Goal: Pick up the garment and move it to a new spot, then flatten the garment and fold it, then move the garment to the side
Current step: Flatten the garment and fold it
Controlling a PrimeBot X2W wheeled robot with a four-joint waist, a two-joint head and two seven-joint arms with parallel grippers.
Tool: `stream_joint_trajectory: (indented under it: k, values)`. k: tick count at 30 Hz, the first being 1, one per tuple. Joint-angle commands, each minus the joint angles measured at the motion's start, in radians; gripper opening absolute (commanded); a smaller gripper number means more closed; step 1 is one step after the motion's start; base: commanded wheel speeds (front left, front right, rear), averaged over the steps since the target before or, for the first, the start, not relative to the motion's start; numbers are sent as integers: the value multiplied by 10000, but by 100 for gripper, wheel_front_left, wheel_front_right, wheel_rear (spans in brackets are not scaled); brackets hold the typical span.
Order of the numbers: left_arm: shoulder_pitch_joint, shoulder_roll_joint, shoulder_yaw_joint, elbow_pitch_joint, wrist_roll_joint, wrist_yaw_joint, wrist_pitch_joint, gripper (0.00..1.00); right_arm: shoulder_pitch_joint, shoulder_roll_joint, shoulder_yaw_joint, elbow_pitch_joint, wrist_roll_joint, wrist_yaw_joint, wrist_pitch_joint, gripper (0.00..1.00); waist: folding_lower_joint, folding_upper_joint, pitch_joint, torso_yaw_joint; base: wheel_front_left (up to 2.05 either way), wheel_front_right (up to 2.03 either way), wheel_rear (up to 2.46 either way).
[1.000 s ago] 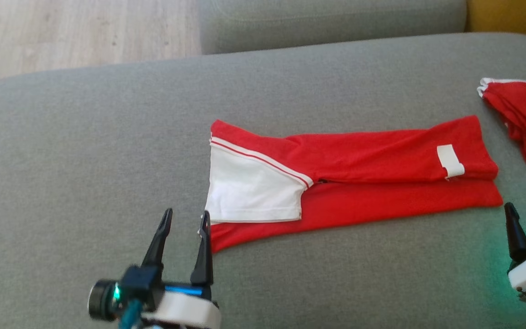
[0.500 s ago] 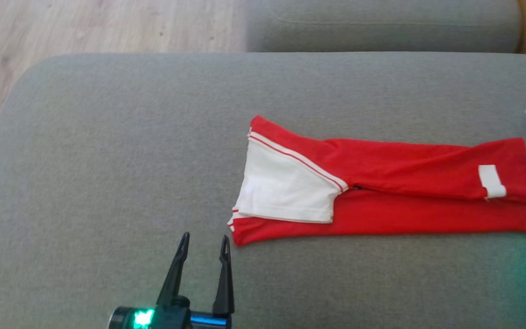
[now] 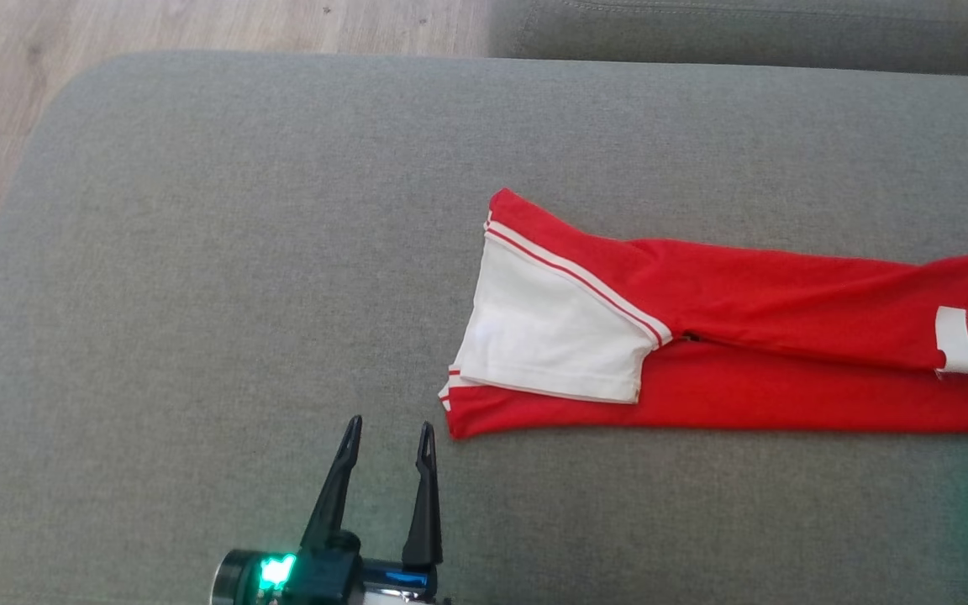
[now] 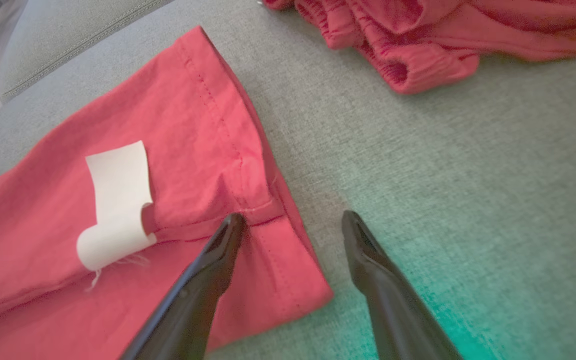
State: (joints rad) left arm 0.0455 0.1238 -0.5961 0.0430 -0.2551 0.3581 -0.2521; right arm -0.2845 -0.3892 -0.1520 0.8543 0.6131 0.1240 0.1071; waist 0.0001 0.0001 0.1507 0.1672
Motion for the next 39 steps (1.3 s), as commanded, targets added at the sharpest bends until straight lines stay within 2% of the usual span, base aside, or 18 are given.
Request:
stream_joint_trajectory:
  k: [1,3,4,5,6,26,39]
  values:
    - [-217,-166,457,-194,96,-120,-97,100,-269,-31,231,-165,46,67,331,95,-1,-1,-2,-35,0,0,0]
    - [-203,-222,542,-147,152,-204,-97,100,-263,62,303,-210,188,67,608,47,-1,-1,-15,-77,0,0,0]
    - [-204,-248,578,-122,179,-250,-97,100,-250,66,340,-262,227,67,662,28,-1,-1,-27,-95,0,0,0]
    - [-204,-248,578,-122,179,-250,-97,100,-250,66,340,-262,227,67,662,28,-1,-1,-27,-95,0,0,0]
    - [-205,-272,618,-99,204,-290,-97,100,-236,69,366,-326,264,67,656,0,-1,-1,-42,-116,0,0,0]
    - [14,-451,1208,41,725,-870,-97,100,219,-895,655,-1085,426,67,-778,0,-1,-1,-353,-686,0,0,0]
    - [32,-558,1334,209,892,-1144,-97,100,383,-867,1140,-2629,847,67,-1311,0,-1,-1,-457,-729,0,0,0]
